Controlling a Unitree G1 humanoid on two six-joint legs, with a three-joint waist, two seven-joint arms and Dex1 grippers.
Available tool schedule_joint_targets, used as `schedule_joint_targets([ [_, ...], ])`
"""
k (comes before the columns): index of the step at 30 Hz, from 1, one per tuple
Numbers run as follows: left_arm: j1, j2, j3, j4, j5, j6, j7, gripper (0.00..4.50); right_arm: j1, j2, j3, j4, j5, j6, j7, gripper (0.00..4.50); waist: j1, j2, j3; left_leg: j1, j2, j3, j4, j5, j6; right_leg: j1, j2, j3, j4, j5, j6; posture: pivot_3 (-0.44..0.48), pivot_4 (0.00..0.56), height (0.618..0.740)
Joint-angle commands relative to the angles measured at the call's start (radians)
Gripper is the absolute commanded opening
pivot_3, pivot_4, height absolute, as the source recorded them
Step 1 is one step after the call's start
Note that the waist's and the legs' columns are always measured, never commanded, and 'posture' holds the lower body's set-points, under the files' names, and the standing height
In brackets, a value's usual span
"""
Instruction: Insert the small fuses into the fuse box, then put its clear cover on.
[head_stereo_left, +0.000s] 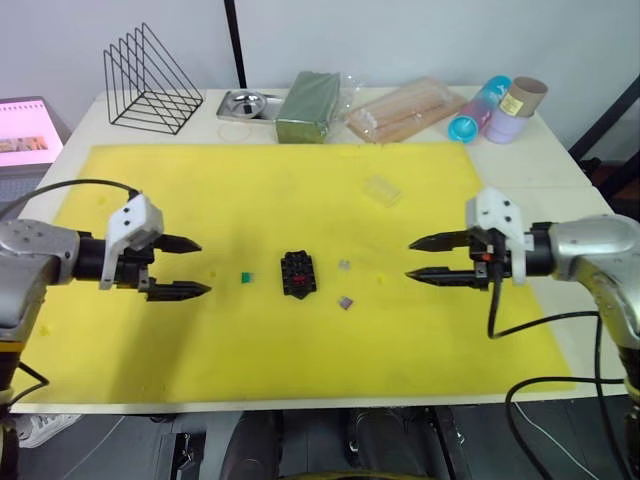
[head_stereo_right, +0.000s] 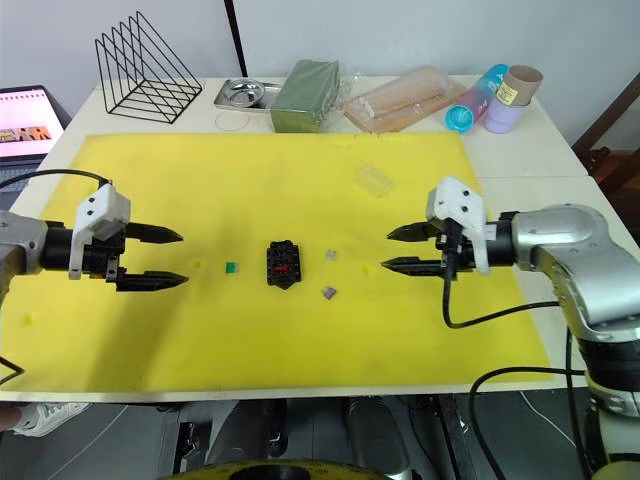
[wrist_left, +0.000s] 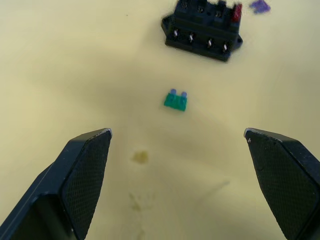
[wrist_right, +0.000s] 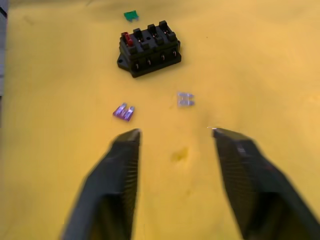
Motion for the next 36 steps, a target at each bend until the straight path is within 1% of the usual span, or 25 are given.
schedule_joint_targets([
  [1, 0.022, 0.042, 0.055, 0.029, -0.009, -0.019, -0.03, 4.5, 0.052, -0.052, -0.087, -0.012, 0.018, -0.028, 0.019, 3.88, 0.0, 0.0, 0.0, 0.0, 0.0, 0.0, 0.0, 0.0, 0.0, 0.0, 0.0, 0.0, 0.0, 0.0, 0.0, 0.0, 0.15, 0.74],
  [3, 0.029, 0.055, 0.061, 0.064, -0.002, -0.034, -0.042, 4.5, 0.096, -0.076, -0.113, -0.007, 0.017, -0.041, 0.025, 4.48, 0.001, 0.0, 0.0, -0.001, 0.0, 0.0, 0.0, 0.0, 0.0, -0.001, 0.0, 0.0, 0.0, 0.0, 0.0, 0.0, 0.15, 0.74],
  [7, 0.044, 0.056, 0.065, 0.09, 0.002, -0.055, -0.041, 4.5, 0.163, -0.101, -0.151, -0.003, 0.019, -0.058, 0.025, 4.48, 0.003, 0.0, 0.0, -0.001, 0.0, 0.001, 0.0, 0.0, 0.0, -0.001, 0.0, 0.0, 0.0, 0.0, 0.0, 0.0, 0.15, 0.74],
  [11, 0.052, 0.043, 0.06, 0.095, 0.0, -0.066, -0.033, 4.5, 0.177, -0.104, -0.16, -0.002, 0.019, -0.067, 0.012, 4.48, 0.003, 0.0, 0.0, -0.001, 0.0, 0.001, 0.0, 0.0, 0.0, -0.001, 0.0, 0.0, 0.0, 0.0, 0.0, 0.0, 0.15, 0.74],
  [16, 0.041, 0.021, 0.041, 0.101, 0.001, -0.069, -0.03, 4.5, 0.14, -0.099, -0.131, -0.018, 0.032, -0.053, -0.01, 4.48, 0.002, 0.0, 0.0, -0.001, 0.0, 0.001, 0.0, 0.0, 0.0, -0.001, 0.0, 0.0, 0.0, 0.0, 0.0, 0.0, 0.15, 0.74],
  [19, 0.041, -0.004, 0.039, 0.07, -0.02, -0.021, -0.004, 4.5, 0.1, -0.078, -0.109, -0.047, 0.06, -0.011, -0.045, 4.48, 0.002, 0.0, 0.0, -0.001, 0.0, 0.001, 0.0, 0.0, 0.0, -0.001, 0.0, 0.0, 0.0, 0.0, 0.0, 0.0, 0.15, 0.74],
  [21, 0.035, -0.024, 0.041, 0.048, -0.045, 0.046, 0.019, 4.5, 0.052, -0.05, -0.087, -0.07, 0.085, 0.035, -0.094, 4.48, 0.001, 0.0, 0.0, -0.001, 0.0, 0.001, 0.0, 0.0, 0.0, -0.001, 0.0, 0.001, 0.0, 0.0, 0.0, 0.0, 0.15, 0.74],
  [25, 0.038, -0.076, 0.075, -0.034, -0.159, 0.263, 0.099, 4.5, -0.071, 0.019, -0.021, -0.122, 0.144, 0.156, -0.192, 4.48, 0.0, 0.0, 0.0, -0.001, 0.0, 0.0, 0.0, 0.0, 0.0, -0.001, 0.0, 0.001, 0.0, 0.0, 0.0, 0.0, 0.15, 0.74],
  [29, 0.076, -0.126, 0.118, -0.111, -0.292, 0.499, 0.196, 4.5, -0.133, 0.09, 0.055, -0.17, 0.16, 0.222, -0.275, 4.48, 0.0, 0.0, 0.0, -0.001, 0.0, 0.0, 0.0, 0.0, 0.0, -0.001, 0.0, 0.001, 0.0, 0.0, 0.0, 0.0, 0.15, 0.74],
  [32, 0.071, -0.2, 0.19, -0.131, -0.395, 0.675, 0.316, 4.5, -0.169, 0.135, 0.097, -0.179, 0.155, 0.234, -0.318, 4.48, 0.002, 0.0, 0.0, -0.001, 0.001, 0.0, 0.0, 0.0, 0.0, -0.001, -0.001, 0.001, 0.001, 0.0, 0.0, 0.0, 0.15, 0.74],
  [34, 0.061, -0.252, 0.242, -0.137, -0.446, 0.756, 0.393, 4.5, -0.186, 0.153, 0.115, -0.181, 0.155, 0.24, -0.332, 4.48, 0.004, 0.0, 0.0, -0.002, 0.001, -0.001, 0.001, 0.0, 0.0, -0.001, -0.001, 0.0, 0.001, 0.0, 0.001, 0.0, 0.15, 0.74],
  [35, 0.042, -0.3, 0.286, -0.121, -0.471, 0.828, 0.459, 4.5, -0.2, 0.164, 0.134, -0.184, 0.154, 0.237, -0.332, 4.48, 0.005, 0.0, 0.0, -0.002, 0.001, -0.001, 0.001, 0.0, 0.0, -0.001, -0.001, 0.0, 0.001, 0.0, 0.001, 0.0, 0.15, 0.74],
  [36, 0.028, -0.356, 0.344, -0.102, -0.494, 0.93, 0.515, 4.32, -0.219, 0.182, 0.154, -0.191, 0.155, 0.235, -0.337, 4.5, 0.006, 0.0, 0.0, -0.001, 0.001, -0.002, 0.001, 0.0, 0.0, -0.001, -0.001, 0.0, 0.001, 0.0, 0.001, 0.0, 0.15, 0.74],
])
